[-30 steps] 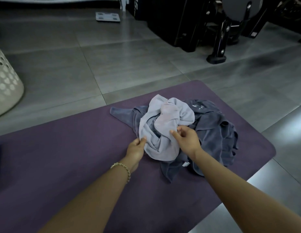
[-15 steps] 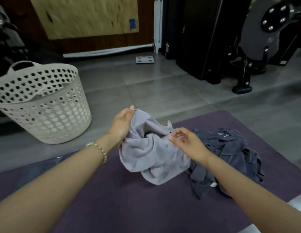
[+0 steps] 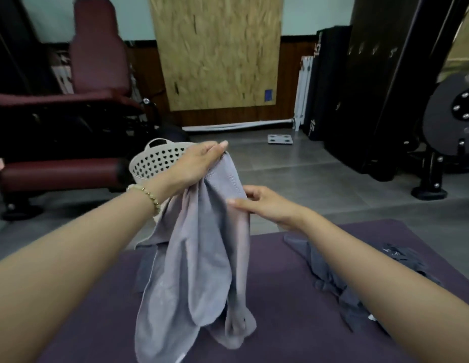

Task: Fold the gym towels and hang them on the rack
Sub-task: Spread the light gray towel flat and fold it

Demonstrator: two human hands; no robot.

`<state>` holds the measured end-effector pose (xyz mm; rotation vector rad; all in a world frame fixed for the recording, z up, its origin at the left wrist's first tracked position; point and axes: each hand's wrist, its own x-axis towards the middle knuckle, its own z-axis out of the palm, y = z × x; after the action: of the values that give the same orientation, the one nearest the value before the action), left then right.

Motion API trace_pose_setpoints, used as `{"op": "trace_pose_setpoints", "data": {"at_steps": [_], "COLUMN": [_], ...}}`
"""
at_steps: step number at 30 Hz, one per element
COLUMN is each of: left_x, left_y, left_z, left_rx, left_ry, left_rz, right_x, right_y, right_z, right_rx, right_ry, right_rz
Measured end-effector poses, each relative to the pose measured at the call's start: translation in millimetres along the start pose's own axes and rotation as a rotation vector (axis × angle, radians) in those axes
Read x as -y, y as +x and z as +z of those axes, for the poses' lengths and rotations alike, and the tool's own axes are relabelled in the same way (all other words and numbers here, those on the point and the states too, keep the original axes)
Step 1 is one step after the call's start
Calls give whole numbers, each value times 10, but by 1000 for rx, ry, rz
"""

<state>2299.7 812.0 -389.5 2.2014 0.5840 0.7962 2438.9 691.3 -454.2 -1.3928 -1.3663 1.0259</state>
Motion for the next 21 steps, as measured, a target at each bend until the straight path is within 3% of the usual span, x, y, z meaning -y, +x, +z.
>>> {"op": "trace_pose_setpoints", "data": {"at_steps": [5, 8, 11, 14, 21], "left_x": [81, 270, 382, 423, 559], "left_y": [-404, -637, -806, -978, -1244], "left_z": [-811, -1218, -1428, -1494, -932], "left_rx": [-275, -442, -490, -420, -52], "left_ry": [-12, -91, -95, -122, -11], "left_rz": [-77, -177, -239, -302, -245], "right_x": [245, 315, 423, 516, 709], "right_y": [-90, -145, -130, -81, 132], "right_z": [293, 473, 695, 911, 1221], "right_rx": [91, 193, 218, 158, -115], "right_ry": [-77, 76, 185, 99, 108], "right_rz": [113, 182, 169, 163, 21]}}
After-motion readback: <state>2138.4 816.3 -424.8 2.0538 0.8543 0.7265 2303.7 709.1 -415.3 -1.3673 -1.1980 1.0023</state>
